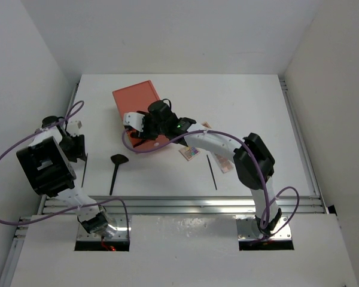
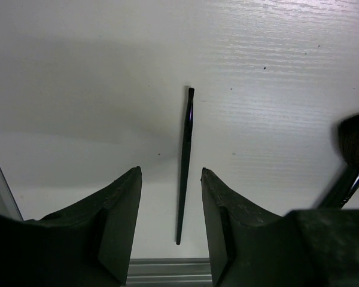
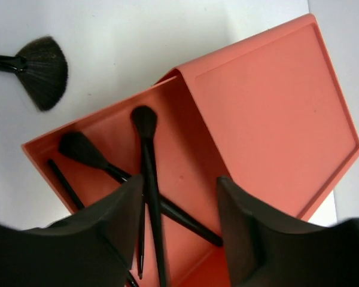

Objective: Organize the makeup

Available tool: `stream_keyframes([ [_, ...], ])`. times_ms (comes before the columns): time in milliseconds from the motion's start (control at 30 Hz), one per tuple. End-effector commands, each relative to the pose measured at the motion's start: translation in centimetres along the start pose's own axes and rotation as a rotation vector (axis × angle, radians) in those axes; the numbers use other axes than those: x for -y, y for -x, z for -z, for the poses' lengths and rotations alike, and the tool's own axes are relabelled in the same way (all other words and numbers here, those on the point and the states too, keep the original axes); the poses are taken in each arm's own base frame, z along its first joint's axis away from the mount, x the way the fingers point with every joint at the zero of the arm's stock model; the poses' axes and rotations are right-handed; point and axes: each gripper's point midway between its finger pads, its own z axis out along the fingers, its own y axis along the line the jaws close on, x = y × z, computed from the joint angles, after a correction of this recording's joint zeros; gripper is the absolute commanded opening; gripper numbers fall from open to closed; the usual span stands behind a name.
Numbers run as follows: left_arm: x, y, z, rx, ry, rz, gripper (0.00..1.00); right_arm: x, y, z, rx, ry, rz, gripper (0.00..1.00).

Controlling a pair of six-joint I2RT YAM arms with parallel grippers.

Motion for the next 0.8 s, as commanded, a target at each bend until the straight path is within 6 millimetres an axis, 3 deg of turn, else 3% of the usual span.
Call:
stream_keyframes([
  [0,0.1,0.1,-0.2,0.016,-0.022,-0.018,0.50,2.5,1.8,0.8,0.041,-0.075,0.031,0.55],
  [133,0.1,-1.2,-1.6,-0.042,-0.032,-0.008,0.50,3.6,2.5,2.0,0.043,-0.114,0.030,0.60],
  [367,-0.3,-2.8,-4.0,-0.138,0.018,-0.032,0.40,5.2,4.5,5.4,0.084,-0.187,0.012,0.62],
  [400,-0.5,-2.6,-4.1,-0.127,0.023,-0.033,0.39,5.0,3.9,5.6,0.069,-0.189,0.003,0.62],
  [433,-0.5,-2.4,-4.1,-0.119,0.026,-0.034,0.35,6.1,5.3,7.0,0.111,-0.228,0.006,0.62],
  [500,-0.3,-3.3,-4.9,-0.154,0.012,-0.029,0.27,5.5,4.9,7.4,0.109,-0.230,-0.013,0.62],
  [533,-0.3,-3.5,-5.1,-0.162,0.008,-0.028,0.18,6.2,5.8,8.8,0.136,-0.255,-0.019,0.62],
  [600,0.3,-3.6,-5.5,-0.169,-0.030,-0.033,0.08,5.6,5.1,9.1,0.127,-0.259,-0.025,0.62],
  [633,0.3,-3.6,-5.5,-0.169,-0.030,-0.033,0.02,6.0,6.0,10.3,0.148,-0.275,-0.020,0.62],
  [767,0.8,-4.1,-5.6,-0.183,-0.068,-0.048,0.00,6.5,5.2,11.9,0.132,-0.331,-0.024,0.62],
])
